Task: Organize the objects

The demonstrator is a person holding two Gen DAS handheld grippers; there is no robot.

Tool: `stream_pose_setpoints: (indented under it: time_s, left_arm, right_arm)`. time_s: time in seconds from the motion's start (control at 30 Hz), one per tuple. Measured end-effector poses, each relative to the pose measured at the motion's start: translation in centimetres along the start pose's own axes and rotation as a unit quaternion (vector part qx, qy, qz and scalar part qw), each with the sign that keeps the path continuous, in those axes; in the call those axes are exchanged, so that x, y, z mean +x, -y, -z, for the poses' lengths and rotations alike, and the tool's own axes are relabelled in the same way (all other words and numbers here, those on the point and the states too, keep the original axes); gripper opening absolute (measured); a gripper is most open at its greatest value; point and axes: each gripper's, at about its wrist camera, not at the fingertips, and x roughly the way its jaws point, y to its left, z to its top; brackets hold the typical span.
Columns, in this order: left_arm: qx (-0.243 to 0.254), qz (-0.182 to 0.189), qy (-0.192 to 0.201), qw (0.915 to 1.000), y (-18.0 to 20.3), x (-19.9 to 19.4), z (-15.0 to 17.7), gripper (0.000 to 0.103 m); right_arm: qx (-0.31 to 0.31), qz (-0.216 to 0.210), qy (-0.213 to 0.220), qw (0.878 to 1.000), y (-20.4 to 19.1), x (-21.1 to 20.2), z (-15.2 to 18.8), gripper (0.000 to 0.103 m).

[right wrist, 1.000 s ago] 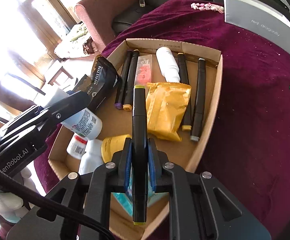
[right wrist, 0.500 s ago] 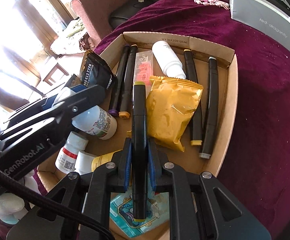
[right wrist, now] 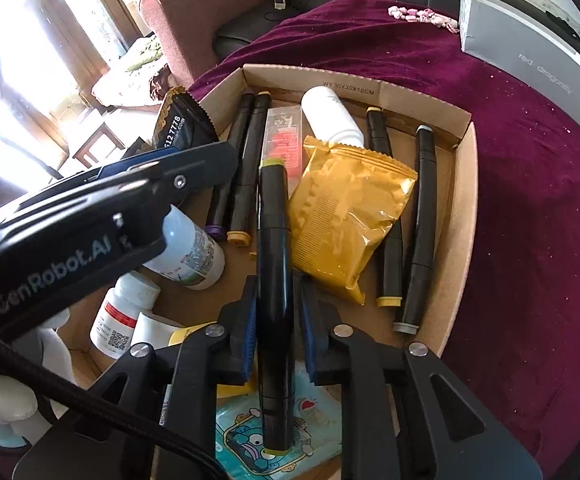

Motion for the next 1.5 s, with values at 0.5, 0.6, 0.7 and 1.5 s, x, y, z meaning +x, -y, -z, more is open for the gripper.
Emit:
stream_pose_setpoints:
  time_s: [0.5,0.6,0.7,1.5]
  left_arm:
    - [0.002,-0.012,0.049,0.9987,1.4,-5.3,0.9,0.058]
    - [0.000,-0.024,0.070,0.9973,1.6,-7.0,1.8,0.058]
    - [0.010,-0.046,0.110,0.9928,2.5,-9.4,3.0,0.058]
    - [0.087,-0.166,0.265,0.9459,13.4,-18.2,10.6,0.096]
  right_arm:
    - [-0.046,0.053,0.117,0.991,-2.2,-6.0,0.9,0.060]
    - [-0.043,0.056,0.127,0.989,-1.9,-6.9,1.4,0.060]
    - [-0.041,0.062,0.139,0.988,-1.5,-8.0,2.3,0.060]
    - [-0.003,0.115,0.235,0.965,3.4,-15.7,9.1,0.071]
